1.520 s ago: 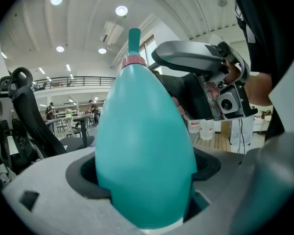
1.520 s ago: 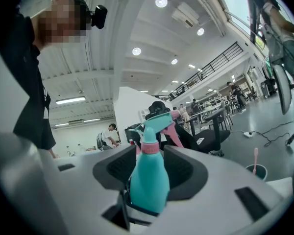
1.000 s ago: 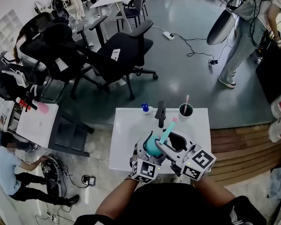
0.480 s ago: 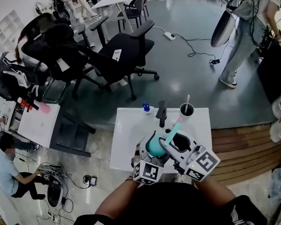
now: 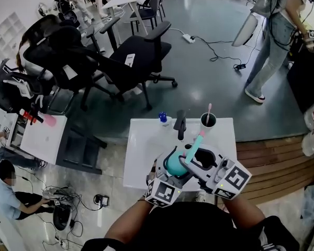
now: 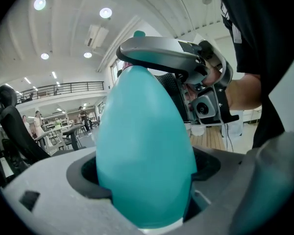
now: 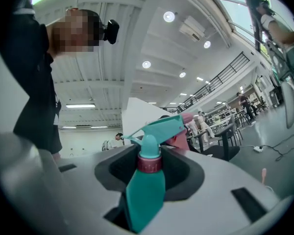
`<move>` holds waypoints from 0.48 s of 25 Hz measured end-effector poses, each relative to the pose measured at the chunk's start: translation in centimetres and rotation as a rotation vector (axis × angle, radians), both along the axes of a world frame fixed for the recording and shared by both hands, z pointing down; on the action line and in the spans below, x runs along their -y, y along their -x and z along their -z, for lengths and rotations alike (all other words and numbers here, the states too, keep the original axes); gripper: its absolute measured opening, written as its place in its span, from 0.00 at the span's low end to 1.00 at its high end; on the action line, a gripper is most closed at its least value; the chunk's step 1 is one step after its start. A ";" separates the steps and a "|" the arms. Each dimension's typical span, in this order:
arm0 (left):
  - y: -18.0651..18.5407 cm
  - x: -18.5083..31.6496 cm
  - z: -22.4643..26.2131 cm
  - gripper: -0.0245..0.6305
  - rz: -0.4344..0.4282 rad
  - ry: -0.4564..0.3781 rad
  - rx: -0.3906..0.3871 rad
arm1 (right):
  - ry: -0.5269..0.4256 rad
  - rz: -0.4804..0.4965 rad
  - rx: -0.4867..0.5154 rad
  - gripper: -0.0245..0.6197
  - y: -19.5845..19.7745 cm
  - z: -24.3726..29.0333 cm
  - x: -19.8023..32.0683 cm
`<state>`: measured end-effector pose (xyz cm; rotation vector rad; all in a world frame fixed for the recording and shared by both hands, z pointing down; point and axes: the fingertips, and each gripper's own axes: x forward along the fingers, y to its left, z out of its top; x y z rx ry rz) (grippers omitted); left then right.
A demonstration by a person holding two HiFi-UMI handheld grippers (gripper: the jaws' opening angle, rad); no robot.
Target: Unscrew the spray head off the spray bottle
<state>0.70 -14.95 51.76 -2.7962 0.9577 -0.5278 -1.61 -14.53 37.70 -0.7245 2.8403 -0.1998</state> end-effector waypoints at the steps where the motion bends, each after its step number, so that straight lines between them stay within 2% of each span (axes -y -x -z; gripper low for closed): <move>1: -0.2 -0.5 0.2 0.76 -0.031 0.006 -0.011 | -0.024 0.031 -0.003 0.27 0.1 0.3 -0.5; 4: -0.9 -2.2 1.1 0.75 -0.146 0.014 -0.035 | -0.100 0.159 -0.012 0.27 0.3 1.2 -2.5; 10: -2.1 -6.2 2.6 0.75 -0.401 0.036 -0.055 | -0.121 0.500 -0.019 0.27 0.3 2.7 -6.7; 12: -2.6 -7.3 3.0 0.76 -0.455 0.048 -0.064 | -0.139 0.595 -0.036 0.27 0.0 2.9 -7.7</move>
